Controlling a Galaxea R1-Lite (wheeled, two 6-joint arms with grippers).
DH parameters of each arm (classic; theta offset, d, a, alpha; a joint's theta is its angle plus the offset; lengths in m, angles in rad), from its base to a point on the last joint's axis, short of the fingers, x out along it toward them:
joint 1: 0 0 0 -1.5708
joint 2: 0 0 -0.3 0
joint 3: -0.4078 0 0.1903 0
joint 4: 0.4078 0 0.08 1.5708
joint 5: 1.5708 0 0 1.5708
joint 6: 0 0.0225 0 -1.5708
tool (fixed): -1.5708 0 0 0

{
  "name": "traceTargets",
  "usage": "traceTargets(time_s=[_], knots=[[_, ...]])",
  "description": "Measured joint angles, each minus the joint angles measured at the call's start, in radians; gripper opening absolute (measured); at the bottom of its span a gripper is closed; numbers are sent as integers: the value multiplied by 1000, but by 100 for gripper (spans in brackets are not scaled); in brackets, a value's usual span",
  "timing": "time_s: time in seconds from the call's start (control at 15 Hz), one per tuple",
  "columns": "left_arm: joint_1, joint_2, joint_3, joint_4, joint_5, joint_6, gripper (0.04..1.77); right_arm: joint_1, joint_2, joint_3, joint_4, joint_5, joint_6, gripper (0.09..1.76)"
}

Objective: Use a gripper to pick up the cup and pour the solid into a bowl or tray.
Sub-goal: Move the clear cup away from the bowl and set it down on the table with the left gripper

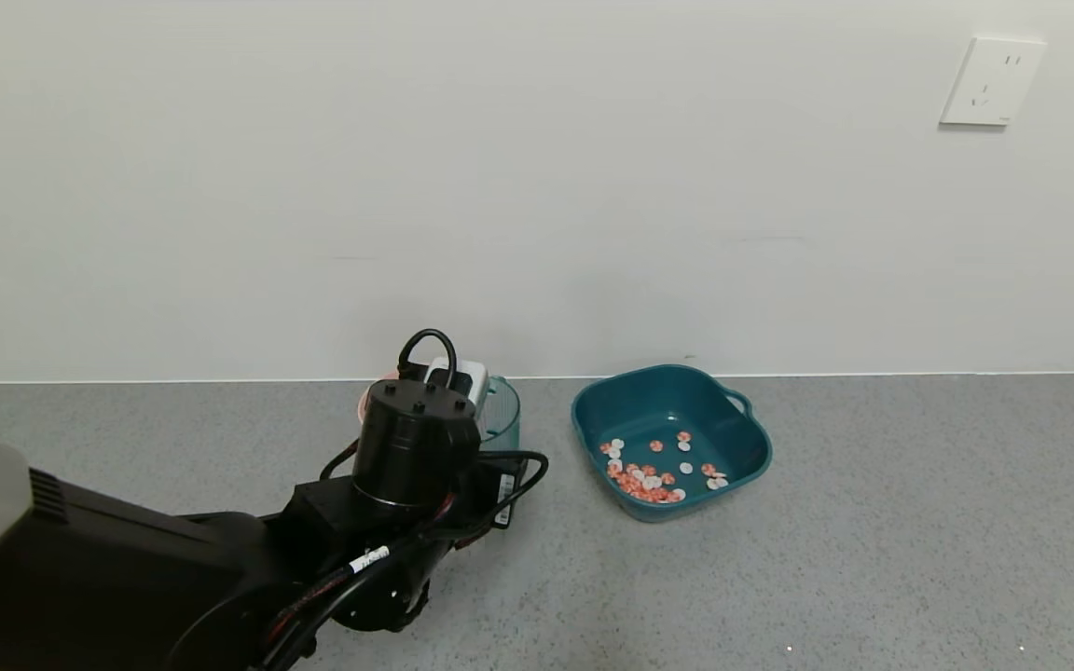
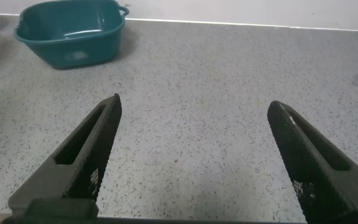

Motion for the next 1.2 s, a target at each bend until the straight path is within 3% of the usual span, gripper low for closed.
traceTargets(time_s=[0.73,1.2], knots=[[0,68,74,-10,-20,-1,129,0,0,0,0,0,0,171],[-1,160,117,-165,-19,2,129,0,0,0,0,0,0,171]])
